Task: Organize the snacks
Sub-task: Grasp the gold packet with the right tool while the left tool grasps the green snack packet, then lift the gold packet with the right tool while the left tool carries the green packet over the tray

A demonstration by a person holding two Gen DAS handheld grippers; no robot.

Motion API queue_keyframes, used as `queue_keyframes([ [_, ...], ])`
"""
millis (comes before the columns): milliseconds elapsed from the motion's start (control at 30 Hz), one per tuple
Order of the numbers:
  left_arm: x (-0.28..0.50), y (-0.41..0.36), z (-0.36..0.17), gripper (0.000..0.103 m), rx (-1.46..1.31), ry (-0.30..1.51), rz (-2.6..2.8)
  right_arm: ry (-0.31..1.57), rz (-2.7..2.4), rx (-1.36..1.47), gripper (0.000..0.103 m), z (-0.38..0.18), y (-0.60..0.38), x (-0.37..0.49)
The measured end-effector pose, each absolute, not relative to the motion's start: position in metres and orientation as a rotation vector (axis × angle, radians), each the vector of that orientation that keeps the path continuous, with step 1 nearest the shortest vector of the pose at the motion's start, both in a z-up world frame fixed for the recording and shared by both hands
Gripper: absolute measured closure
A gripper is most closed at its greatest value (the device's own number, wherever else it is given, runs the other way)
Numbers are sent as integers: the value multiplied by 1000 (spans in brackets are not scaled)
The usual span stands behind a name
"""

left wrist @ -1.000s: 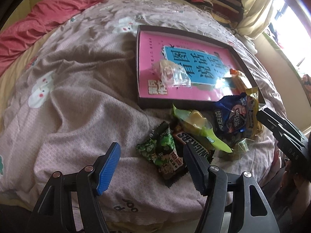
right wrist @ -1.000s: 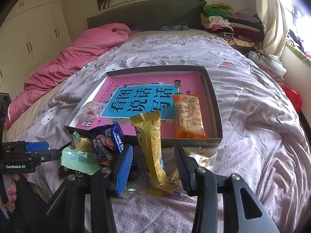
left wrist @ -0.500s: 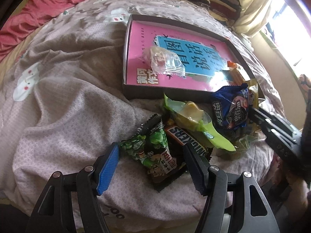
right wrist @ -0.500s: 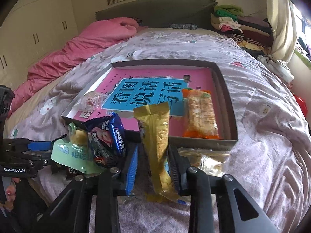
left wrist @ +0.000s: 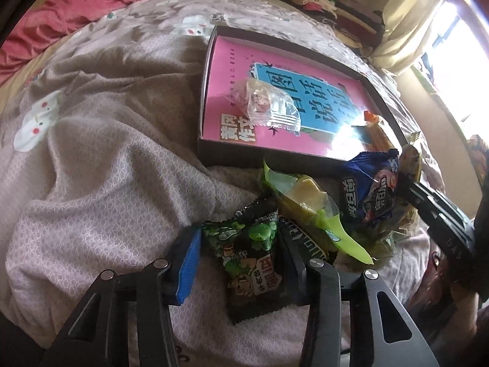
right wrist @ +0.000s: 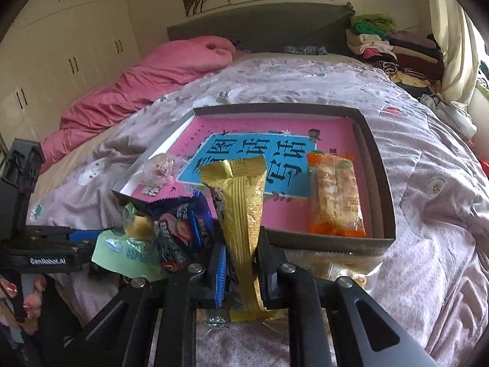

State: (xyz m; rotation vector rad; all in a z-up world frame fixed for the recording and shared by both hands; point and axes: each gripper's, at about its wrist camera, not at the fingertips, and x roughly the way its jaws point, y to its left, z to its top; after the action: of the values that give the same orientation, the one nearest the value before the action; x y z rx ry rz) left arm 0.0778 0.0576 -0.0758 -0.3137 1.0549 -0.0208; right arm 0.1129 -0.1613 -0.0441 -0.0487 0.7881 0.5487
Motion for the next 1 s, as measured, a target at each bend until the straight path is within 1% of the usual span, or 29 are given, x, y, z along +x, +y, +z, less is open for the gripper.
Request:
queue_keyframes([
  [167, 77, 61, -71, 58, -318, 1037, -20, 773, 548, -26, 86, -40, -166, 114],
  [567, 70, 78, -33, 58, -341, 917, -3, 721, 559, 30, 86, -23, -178, 114],
  [1000, 70, 75, -2, 58, -327, 831, -3, 673, 560, 71, 86, -5, -183, 120],
])
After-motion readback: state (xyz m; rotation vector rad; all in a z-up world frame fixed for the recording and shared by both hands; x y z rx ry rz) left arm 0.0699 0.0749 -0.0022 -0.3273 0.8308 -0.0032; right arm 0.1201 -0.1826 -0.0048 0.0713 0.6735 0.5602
